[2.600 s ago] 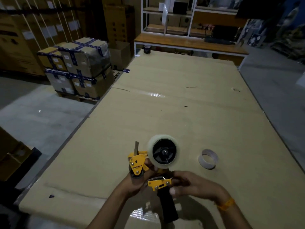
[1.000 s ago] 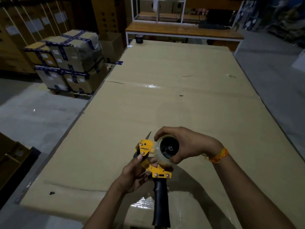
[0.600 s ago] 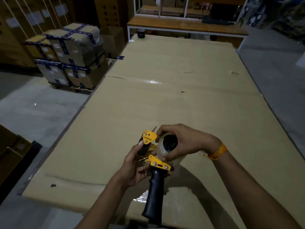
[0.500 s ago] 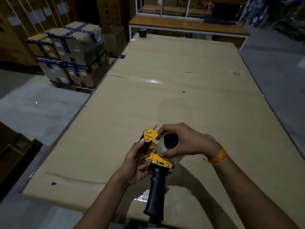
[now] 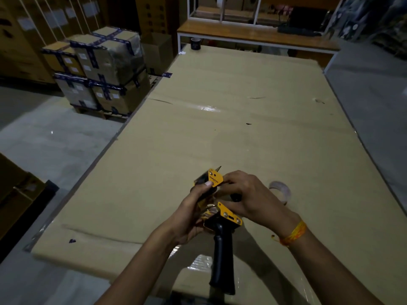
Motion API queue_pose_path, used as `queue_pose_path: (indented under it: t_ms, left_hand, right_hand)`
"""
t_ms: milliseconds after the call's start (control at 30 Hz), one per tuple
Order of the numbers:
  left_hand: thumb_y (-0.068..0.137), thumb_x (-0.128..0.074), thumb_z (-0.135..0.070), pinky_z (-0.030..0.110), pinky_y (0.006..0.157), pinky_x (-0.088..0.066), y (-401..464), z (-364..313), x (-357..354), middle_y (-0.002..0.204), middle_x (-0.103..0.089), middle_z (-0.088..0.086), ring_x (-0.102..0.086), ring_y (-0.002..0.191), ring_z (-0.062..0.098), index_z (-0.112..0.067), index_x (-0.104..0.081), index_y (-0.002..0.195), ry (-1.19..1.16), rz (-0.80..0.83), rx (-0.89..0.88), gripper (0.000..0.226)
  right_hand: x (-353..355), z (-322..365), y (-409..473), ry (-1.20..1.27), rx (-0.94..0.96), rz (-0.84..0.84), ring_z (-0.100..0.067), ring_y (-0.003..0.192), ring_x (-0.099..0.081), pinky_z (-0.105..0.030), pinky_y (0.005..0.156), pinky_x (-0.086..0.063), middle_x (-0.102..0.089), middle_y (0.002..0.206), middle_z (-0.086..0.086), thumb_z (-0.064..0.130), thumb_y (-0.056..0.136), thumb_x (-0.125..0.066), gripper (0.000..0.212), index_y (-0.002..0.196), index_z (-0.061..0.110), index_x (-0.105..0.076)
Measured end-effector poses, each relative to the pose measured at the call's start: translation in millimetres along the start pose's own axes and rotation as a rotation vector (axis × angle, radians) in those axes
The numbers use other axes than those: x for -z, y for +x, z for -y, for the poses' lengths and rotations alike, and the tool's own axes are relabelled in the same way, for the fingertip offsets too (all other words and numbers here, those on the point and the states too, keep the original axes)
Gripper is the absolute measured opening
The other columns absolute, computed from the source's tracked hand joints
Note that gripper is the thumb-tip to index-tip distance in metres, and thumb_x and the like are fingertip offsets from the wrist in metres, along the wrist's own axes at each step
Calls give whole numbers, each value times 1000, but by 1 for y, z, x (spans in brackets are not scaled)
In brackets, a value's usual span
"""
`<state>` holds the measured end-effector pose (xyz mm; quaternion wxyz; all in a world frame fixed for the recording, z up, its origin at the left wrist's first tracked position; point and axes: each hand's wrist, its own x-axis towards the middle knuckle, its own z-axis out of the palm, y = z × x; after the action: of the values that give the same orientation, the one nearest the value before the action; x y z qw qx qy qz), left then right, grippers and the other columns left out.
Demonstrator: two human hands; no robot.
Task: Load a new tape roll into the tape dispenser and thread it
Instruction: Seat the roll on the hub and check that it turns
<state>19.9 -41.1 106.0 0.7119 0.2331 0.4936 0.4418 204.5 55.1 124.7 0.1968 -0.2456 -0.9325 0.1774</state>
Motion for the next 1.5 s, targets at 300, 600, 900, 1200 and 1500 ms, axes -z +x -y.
queue_pose_path:
  t_ms: [300, 600, 900, 1200, 1500]
  left_hand:
    - [81, -78, -52, 54, 104, -57, -6, -2, -5, 121, -77, 10, -74, 117, 32, -13, -72, 132, 99, 88, -30, 64]
    - [72, -75, -46, 46, 97, -49, -4, -8, -7, 119, -72, 14, -65, 115, 34, -17, -71, 125, 30, 102, 5, 60]
    - [103, -53, -41, 29, 64, -53, -13, -19, -15, 81, -67, 1, -69, 66, 13, -17, -66, 103, 23, 95, 143, 27]
    - [92, -63, -70, 38, 89, -47, -10, -17, -20, 92, -73, -1, -71, 86, 20, -31, -75, 98, 208, -29, 119, 42]
    - [86, -70, -72, 46, 101, -60, -9, -9, -17, 119, -81, -9, -78, 114, 18, -42, -69, 125, 293, -107, -37, 49]
  right_hand:
    - [1, 9, -1, 174, -33, -121, 8, 87, -60, -16, 71, -43, -61, 96, 27, 20, 95, -77, 7, 87, 21, -76]
    - [-19, 11, -8, -91, -55, -291, -46, 138, -48, -52, 94, -55, -61, 147, -19, 24, 98, -61, 22, 102, 15, -80]
    - [-20, 12, -6, -268, 70, -288, -40, 135, -58, -51, 101, -53, -64, 142, -20, 20, 106, -64, 24, 99, 1, -77]
    - [-28, 5, -10, -261, 10, -216, -38, 135, -61, -50, 101, -56, -61, 149, -21, 9, 103, -65, 25, 123, -5, -69]
    - [-25, 12, -8, -346, 14, -243, -39, 121, -63, -50, 78, -55, -65, 148, -8, 18, 100, -53, 32, 118, 4, -75]
